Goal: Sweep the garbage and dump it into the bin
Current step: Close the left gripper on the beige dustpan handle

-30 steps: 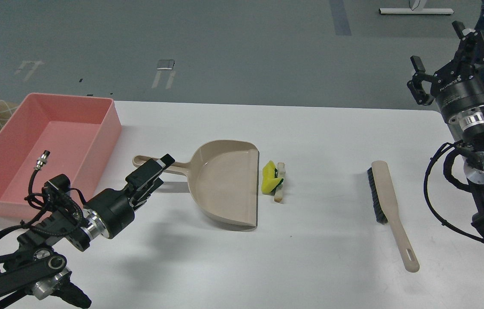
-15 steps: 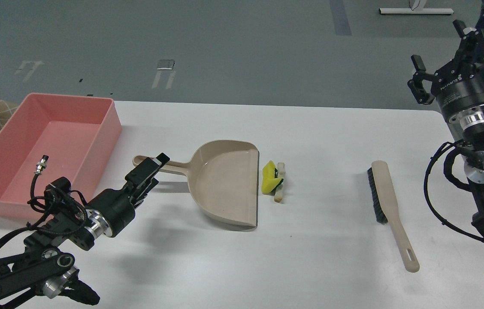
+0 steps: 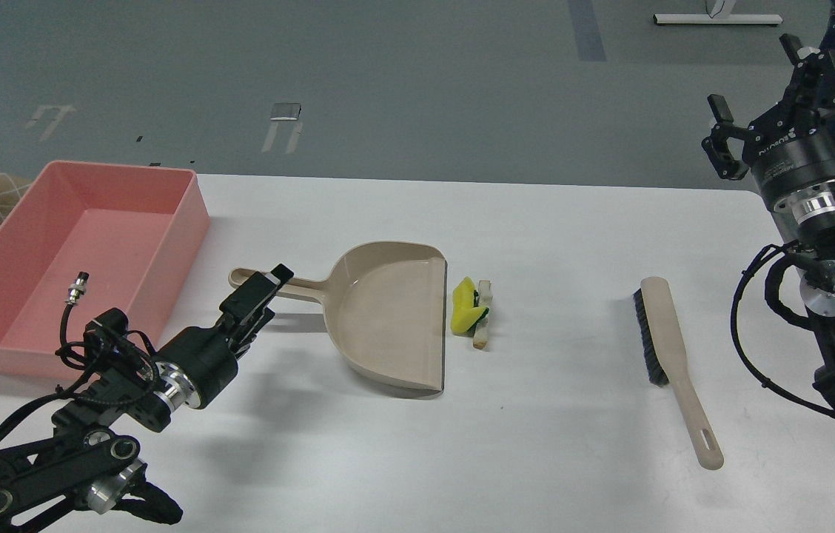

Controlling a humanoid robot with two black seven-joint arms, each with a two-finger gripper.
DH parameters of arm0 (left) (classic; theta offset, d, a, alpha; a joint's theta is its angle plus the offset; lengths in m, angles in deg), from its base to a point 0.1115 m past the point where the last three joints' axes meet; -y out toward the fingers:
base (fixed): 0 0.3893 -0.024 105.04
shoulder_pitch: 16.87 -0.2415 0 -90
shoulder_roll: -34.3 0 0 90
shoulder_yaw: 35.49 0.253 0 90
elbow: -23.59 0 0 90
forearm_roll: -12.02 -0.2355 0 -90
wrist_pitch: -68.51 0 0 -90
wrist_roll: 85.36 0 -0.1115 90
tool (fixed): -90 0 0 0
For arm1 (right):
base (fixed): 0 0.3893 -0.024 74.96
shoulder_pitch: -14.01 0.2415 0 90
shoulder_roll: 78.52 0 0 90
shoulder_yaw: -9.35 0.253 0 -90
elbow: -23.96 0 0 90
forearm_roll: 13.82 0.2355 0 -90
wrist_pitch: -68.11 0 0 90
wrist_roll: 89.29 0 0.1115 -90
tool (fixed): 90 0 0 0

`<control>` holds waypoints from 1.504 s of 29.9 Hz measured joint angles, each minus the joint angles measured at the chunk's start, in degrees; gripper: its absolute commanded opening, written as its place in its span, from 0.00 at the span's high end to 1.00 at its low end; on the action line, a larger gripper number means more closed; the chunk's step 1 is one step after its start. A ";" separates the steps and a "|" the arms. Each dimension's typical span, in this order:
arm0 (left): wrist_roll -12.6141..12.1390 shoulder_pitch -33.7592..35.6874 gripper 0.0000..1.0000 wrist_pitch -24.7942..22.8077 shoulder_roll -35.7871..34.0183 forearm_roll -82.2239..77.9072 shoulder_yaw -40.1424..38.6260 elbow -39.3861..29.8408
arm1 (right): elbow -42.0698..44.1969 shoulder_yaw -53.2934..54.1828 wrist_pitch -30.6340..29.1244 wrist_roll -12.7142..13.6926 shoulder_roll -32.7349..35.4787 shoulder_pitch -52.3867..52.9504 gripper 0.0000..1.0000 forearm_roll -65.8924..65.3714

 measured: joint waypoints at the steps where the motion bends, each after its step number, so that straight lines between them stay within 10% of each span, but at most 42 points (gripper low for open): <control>1: 0.00 0.00 0.02 0.17 0.17 0.00 0.00 0.22 | 0.00 0.00 0.00 0.00 0.00 0.00 0.00 0.00; 45: -2.14 4.23 0.04 1.96 8.18 0.00 0.09 13.20 | 0.00 -0.06 0.09 0.00 -0.09 -0.13 0.00 0.00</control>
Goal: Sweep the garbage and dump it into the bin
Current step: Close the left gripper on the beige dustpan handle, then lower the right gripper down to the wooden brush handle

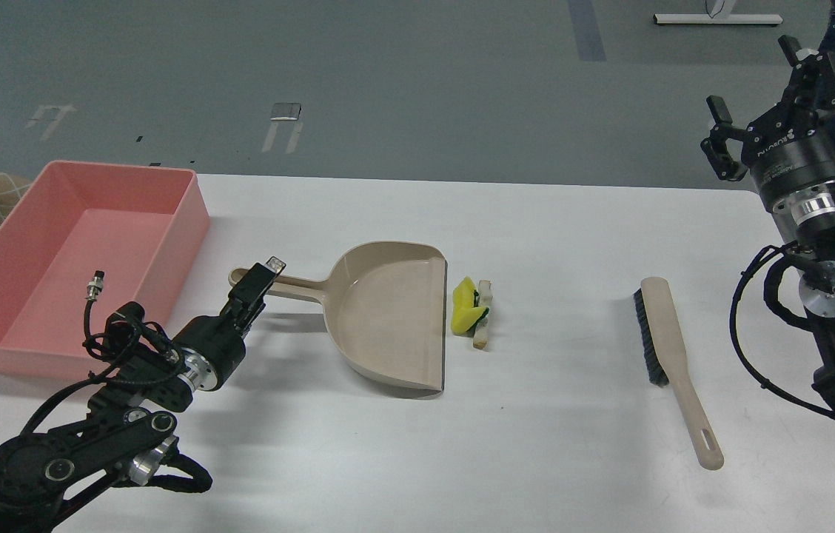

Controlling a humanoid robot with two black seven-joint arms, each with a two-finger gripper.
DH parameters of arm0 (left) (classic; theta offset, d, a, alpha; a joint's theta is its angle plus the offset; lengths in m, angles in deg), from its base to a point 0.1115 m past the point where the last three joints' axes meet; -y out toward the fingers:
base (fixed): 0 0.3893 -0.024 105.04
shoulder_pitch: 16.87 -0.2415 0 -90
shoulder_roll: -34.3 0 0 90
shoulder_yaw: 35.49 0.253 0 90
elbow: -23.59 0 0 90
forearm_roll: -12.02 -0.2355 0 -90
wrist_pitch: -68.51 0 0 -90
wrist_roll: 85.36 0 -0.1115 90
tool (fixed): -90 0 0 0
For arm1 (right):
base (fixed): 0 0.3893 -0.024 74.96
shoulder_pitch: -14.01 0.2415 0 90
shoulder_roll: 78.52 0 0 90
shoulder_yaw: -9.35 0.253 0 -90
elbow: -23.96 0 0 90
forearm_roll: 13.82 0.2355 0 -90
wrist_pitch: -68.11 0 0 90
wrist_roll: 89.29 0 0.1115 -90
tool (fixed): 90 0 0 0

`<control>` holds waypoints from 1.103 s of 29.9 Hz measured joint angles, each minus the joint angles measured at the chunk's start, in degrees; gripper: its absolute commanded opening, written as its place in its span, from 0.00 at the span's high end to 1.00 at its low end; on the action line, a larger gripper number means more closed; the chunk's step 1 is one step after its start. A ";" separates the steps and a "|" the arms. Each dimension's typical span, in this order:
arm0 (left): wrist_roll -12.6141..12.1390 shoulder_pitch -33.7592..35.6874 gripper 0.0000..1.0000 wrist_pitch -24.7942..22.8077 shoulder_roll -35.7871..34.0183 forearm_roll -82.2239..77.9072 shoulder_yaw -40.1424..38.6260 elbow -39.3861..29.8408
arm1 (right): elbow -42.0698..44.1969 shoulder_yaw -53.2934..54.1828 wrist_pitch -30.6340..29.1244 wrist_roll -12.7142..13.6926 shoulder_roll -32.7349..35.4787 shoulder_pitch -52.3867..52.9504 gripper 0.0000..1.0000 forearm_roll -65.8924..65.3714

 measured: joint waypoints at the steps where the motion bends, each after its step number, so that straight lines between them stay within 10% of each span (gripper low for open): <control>1: -0.06 0.15 0.05 0.00 0.20 0.00 0.00 0.25 | 0.00 -0.01 0.00 0.00 0.00 0.00 0.00 0.00; 8: -0.33 0.72 0.20 0.00 0.61 0.00 0.00 1.16 | 0.00 -0.03 0.00 0.00 0.00 0.00 0.00 0.00; 22: -2.75 1.32 0.98 -0.16 0.56 0.00 0.48 1.30 | -0.01 -0.02 0.00 0.17 0.00 0.00 0.00 0.00; 33: -4.26 2.80 1.00 -0.30 0.55 -0.14 0.57 1.24 | -2.56 -5.80 -0.62 0.52 4.62 -0.20 0.00 -0.51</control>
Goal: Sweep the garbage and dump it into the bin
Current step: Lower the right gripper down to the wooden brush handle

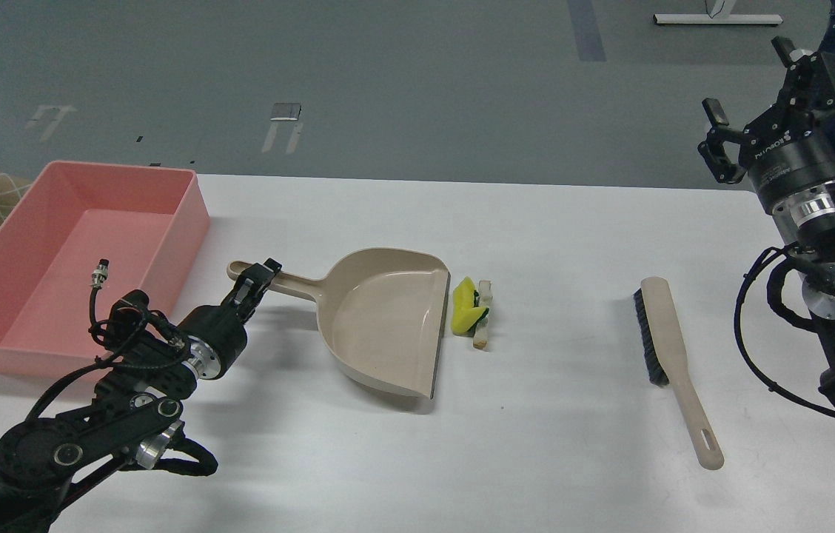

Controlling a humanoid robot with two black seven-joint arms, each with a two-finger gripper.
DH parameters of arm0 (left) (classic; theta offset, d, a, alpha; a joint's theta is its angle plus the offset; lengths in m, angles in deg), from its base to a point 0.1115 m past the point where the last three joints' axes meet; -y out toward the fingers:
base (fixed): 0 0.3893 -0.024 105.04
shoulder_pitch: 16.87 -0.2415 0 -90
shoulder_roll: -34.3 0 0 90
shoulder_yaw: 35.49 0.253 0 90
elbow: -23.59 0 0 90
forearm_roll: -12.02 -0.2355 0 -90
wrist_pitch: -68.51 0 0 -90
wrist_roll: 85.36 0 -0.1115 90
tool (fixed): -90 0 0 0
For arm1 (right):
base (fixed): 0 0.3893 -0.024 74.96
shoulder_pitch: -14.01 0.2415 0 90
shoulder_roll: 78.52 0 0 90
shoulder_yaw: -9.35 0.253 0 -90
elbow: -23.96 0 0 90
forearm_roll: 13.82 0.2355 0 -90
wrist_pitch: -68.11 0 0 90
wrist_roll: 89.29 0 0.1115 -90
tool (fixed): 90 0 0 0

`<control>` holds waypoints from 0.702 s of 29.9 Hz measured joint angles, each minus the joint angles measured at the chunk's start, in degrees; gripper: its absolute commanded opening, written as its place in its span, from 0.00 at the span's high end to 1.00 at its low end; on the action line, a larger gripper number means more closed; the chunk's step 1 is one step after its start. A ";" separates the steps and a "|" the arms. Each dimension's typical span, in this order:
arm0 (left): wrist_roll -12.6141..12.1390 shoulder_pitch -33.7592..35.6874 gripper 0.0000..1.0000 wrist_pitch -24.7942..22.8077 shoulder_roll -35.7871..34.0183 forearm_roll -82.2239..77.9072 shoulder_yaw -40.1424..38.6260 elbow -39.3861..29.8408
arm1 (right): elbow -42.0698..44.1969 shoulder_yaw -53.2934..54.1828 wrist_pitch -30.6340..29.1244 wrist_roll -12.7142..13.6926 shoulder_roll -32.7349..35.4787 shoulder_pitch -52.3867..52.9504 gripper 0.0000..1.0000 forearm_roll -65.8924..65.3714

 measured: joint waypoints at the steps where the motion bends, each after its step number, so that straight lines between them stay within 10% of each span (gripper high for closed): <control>1: 0.00 0.12 1.00 0.00 0.00 -0.07 -0.04 0.00 | -0.88 -2.01 0.00 0.01 1.78 0.08 0.00 -0.01; 21: 1.09 1.18 1.00 5.61 0.04 -0.48 -0.48 0.09 | -31.53 -35.74 -0.16 1.03 37.55 -0.32 0.00 -10.09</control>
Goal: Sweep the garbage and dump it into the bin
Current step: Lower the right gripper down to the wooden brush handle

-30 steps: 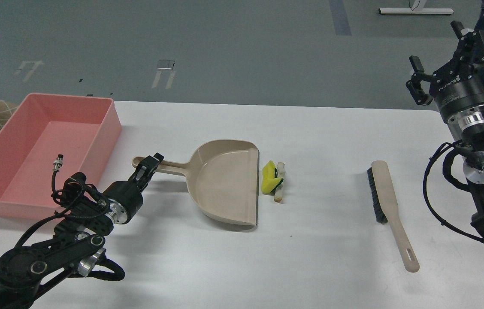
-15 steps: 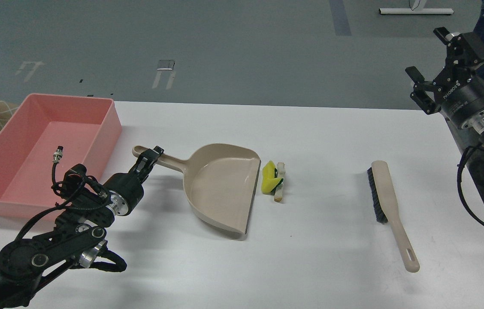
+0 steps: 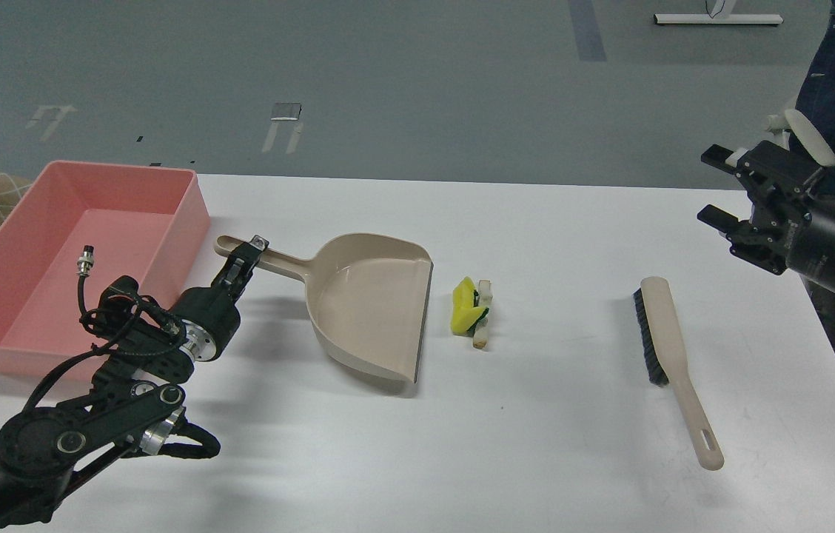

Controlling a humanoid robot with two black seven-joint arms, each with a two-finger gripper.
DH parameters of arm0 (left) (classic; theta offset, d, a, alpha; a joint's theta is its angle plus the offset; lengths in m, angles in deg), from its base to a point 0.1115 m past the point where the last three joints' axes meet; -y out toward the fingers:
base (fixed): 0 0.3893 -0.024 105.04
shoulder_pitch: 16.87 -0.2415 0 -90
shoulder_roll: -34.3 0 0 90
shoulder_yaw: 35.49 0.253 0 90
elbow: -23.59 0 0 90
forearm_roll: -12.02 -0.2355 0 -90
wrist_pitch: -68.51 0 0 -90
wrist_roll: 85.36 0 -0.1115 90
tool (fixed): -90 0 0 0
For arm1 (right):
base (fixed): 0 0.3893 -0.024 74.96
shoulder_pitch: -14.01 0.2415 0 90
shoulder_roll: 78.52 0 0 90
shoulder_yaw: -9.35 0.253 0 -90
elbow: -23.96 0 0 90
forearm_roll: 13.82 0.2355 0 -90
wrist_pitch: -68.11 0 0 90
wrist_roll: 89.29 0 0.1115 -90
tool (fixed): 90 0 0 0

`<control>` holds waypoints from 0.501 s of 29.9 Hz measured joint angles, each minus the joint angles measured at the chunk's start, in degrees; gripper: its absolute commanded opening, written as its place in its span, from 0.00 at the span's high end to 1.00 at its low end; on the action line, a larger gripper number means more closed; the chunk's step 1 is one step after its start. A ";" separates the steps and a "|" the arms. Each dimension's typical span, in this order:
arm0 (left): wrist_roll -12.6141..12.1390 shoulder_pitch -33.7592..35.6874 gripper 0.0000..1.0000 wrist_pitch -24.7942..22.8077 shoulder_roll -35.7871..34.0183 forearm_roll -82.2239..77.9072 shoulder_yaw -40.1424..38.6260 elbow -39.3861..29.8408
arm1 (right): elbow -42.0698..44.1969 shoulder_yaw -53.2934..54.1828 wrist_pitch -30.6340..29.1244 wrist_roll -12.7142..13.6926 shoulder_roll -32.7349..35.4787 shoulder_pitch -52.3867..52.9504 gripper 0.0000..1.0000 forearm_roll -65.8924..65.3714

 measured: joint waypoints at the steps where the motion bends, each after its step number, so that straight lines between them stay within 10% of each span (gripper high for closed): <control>1: 0.09 -0.04 1.00 0.01 0.02 0.00 -0.01 0.00 | -1.11 -0.78 -0.01 0.06 1.15 -0.12 0.00 -1.85; 15: 2.79 0.12 1.00 0.03 1.10 -0.61 0.07 -0.06 | -7.81 -8.18 -4.33 1.09 12.32 -0.93 0.00 -12.31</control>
